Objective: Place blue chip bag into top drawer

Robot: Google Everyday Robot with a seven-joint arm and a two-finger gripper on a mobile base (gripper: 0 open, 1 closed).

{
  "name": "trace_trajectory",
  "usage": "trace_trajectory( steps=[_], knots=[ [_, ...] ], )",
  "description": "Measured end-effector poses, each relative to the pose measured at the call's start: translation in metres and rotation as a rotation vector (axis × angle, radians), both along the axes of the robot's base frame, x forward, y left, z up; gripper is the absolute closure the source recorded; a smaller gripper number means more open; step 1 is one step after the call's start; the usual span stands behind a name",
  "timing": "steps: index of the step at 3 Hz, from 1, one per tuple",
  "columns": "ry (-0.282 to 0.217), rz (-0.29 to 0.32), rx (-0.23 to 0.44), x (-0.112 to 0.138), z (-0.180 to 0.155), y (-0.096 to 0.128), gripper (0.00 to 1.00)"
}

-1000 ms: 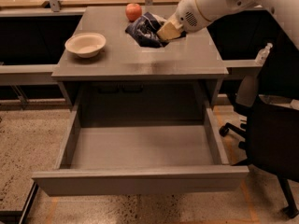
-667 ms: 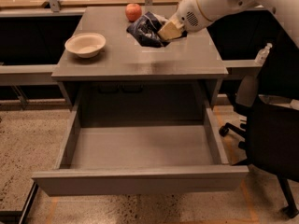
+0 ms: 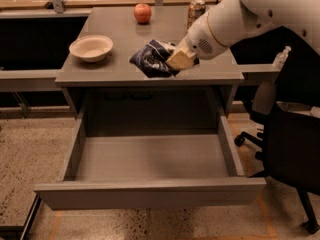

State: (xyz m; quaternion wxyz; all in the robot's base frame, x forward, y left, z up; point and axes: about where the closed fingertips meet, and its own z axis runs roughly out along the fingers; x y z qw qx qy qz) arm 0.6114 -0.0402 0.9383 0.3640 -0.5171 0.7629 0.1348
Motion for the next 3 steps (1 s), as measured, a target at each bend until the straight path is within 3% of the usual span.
trace_trajectory(
  steps=[1, 2, 3],
  knots=[
    [0.085, 0.072, -0.069, -0.051, -0.038, 0.010, 1.00],
    [0.208, 0.119, -0.092, -0.091, -0.081, 0.009, 1.00],
    [0.325, 0.118, -0.089, -0.113, -0.128, -0.001, 0.85]
  ],
)
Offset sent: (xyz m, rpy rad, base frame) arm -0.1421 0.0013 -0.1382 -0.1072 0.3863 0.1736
